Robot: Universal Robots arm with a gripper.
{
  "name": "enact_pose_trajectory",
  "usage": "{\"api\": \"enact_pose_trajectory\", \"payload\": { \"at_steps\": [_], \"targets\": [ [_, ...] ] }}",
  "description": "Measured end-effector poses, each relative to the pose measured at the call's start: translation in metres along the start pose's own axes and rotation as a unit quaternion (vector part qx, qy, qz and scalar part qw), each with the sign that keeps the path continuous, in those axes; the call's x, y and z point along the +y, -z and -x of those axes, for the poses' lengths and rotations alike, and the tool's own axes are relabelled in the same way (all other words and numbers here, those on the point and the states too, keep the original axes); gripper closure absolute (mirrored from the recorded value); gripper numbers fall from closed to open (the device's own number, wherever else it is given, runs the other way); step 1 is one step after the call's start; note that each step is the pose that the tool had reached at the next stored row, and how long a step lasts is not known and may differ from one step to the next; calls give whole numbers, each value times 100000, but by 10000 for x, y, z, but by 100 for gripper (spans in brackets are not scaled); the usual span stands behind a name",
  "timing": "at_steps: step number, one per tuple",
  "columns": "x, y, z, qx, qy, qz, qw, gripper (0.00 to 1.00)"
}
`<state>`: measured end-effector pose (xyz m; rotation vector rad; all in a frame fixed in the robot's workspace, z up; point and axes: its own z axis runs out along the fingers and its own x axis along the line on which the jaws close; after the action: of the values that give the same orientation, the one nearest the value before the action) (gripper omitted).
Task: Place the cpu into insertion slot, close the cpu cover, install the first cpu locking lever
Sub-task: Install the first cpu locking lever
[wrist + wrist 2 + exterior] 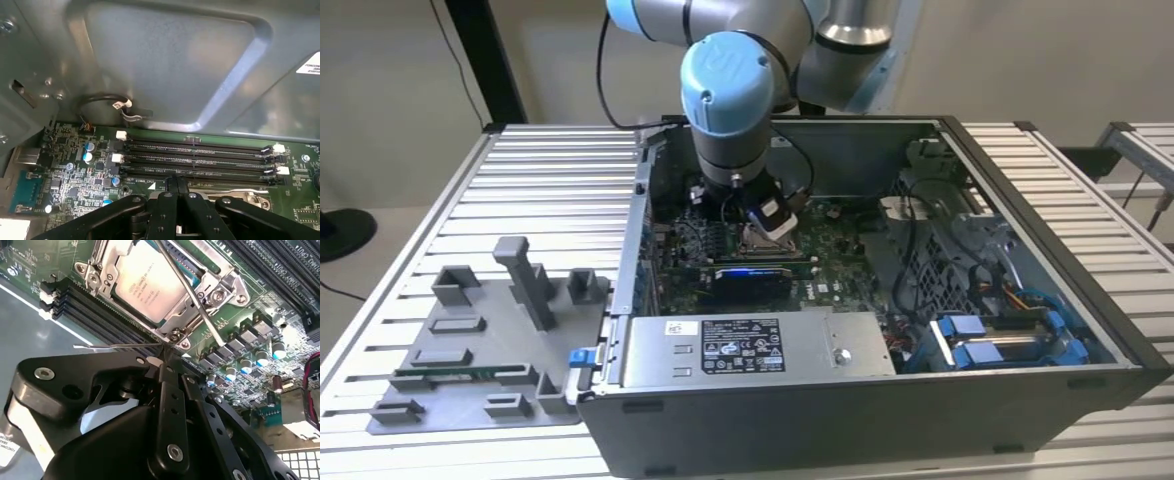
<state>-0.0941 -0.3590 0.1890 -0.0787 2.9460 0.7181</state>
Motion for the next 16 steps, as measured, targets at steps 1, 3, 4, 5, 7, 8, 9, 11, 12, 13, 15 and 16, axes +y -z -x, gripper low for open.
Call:
{"api": "enact_pose_trajectory", "payload": {
  "at_steps": [1, 3, 4, 5, 7, 8, 9, 11, 12, 13, 15, 16],
  "targets": [
    [2, -1, 0, -1, 1, 3, 100000, 100],
    [1, -3, -1, 9, 1, -3, 100000, 100],
    [-1, -8, -1, 4, 4, 10, 100000, 100],
    [-3, -12, 0, 8, -1, 23, 100000, 100],
    [-8, -21, 7, 13, -11, 48, 100000, 100],
    [-11, -26, 14, 9, -17, 66, 100000, 100],
    [-14, -31, 23, 12, -16, 87, 100000, 100],
    [-21, -42, 46, 4, -22, 156, 100000, 100],
    [-24, -49, 58, -6, -24, 202, 100000, 100],
    [-27, -54, 68, -11, -20, 239, 100000, 100],
    [-30, -59, 83, -6, -29, 244, 100000, 100],
    [-32, -62, 91, -8, -28, 248, 100000, 100]
  ]
}}
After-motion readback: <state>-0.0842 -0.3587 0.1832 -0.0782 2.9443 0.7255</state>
